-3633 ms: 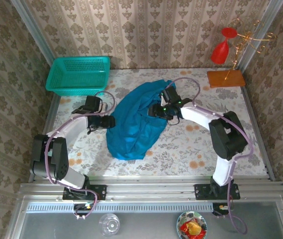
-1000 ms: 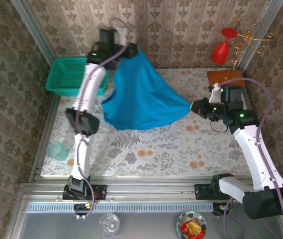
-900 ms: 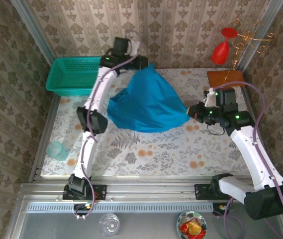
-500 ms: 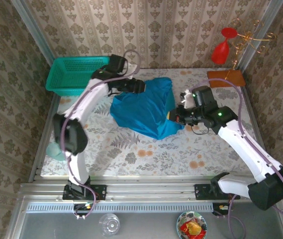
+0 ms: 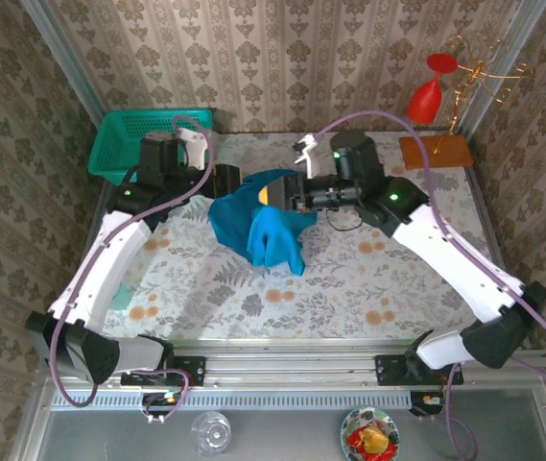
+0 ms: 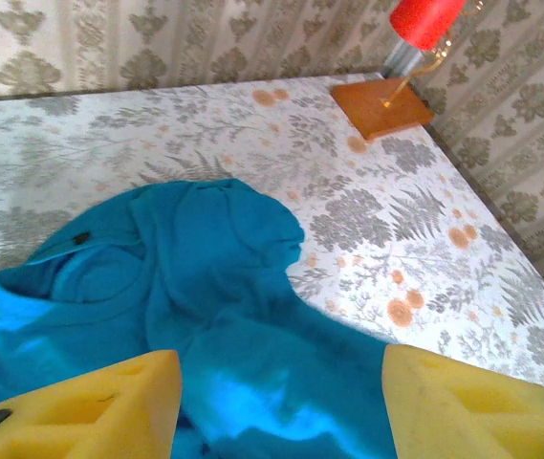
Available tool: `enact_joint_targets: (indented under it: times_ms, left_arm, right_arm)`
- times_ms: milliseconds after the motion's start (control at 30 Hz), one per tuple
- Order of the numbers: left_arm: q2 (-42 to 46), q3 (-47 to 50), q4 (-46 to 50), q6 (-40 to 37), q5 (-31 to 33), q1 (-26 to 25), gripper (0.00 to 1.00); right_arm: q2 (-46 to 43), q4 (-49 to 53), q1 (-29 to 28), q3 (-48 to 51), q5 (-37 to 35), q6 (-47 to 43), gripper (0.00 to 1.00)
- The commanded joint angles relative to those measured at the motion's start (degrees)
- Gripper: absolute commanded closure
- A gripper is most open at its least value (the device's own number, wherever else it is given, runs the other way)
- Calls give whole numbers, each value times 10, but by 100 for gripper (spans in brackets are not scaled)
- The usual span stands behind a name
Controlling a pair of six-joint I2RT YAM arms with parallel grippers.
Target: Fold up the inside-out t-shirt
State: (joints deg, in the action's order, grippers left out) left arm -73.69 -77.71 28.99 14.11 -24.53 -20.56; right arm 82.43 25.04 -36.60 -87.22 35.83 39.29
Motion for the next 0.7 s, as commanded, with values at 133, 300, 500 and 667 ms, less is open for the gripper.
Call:
enact_joint_targets:
  times_ms: [133, 300, 500, 667]
  left_arm:
    - [24, 32, 48, -5, -9, 2, 42]
    - [11, 68, 55, -2, -12, -38, 43]
    - [-14, 125, 55, 17, 17, -116, 45]
    - [-11, 186, 26, 55, 35, -142, 45]
  right_arm:
    - [16, 123, -1, 53, -168, -107, 59]
    - [38, 143, 0, 127, -246, -131, 62]
    - [78, 100, 0, 217, -241, -106, 60]
    - [121, 43, 0, 256, -222, -72, 57]
